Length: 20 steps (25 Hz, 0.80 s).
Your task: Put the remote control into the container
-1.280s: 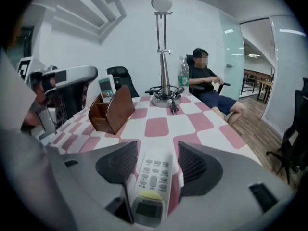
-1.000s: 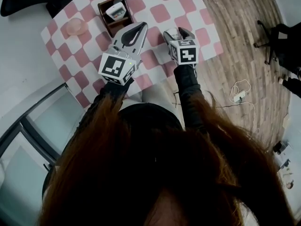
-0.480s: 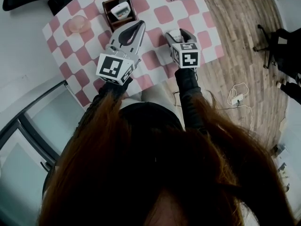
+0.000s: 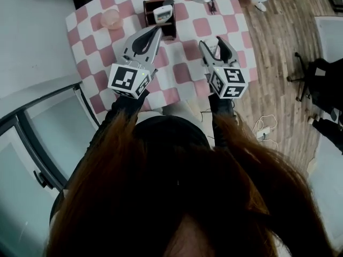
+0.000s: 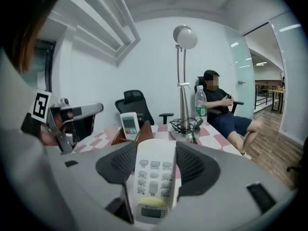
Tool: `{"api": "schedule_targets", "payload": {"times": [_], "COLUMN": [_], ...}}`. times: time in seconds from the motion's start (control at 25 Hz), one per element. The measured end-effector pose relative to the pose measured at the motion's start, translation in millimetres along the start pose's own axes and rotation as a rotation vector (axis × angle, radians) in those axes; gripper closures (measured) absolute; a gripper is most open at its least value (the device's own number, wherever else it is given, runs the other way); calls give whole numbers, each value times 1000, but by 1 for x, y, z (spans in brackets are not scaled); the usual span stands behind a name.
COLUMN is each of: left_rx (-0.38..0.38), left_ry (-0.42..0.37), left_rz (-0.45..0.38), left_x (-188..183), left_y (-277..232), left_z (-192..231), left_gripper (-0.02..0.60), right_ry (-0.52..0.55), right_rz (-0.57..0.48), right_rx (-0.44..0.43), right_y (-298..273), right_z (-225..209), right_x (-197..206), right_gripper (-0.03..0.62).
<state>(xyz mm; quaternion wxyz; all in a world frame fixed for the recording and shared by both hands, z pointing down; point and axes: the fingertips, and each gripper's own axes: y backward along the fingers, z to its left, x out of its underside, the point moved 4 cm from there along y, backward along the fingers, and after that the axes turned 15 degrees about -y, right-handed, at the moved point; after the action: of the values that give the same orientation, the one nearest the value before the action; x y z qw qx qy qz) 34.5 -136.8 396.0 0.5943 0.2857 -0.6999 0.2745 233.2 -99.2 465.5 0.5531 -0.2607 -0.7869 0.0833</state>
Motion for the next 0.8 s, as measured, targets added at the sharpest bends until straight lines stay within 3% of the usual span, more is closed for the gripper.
{"api": "schedule_targets", "payload": {"times": [0.16, 0.48, 0.8], "left_rx": [-76, -199, -284], "left_ry": [1, -12, -20], "left_rz": [10, 11, 16], "left_x": [0, -6, -8], "left_y": [27, 75, 112], "left_z": [17, 45, 67], "left_gripper": [572, 572, 572], "right_ry": [32, 105, 107], "right_rz": [-136, -228, -292], "right_rx": [-80, -154, -203], "right_y": [-4, -22, -39], "right_z": [36, 87, 121], "right_x": [-29, -54, -64], "right_gripper": [342, 342, 342]}}
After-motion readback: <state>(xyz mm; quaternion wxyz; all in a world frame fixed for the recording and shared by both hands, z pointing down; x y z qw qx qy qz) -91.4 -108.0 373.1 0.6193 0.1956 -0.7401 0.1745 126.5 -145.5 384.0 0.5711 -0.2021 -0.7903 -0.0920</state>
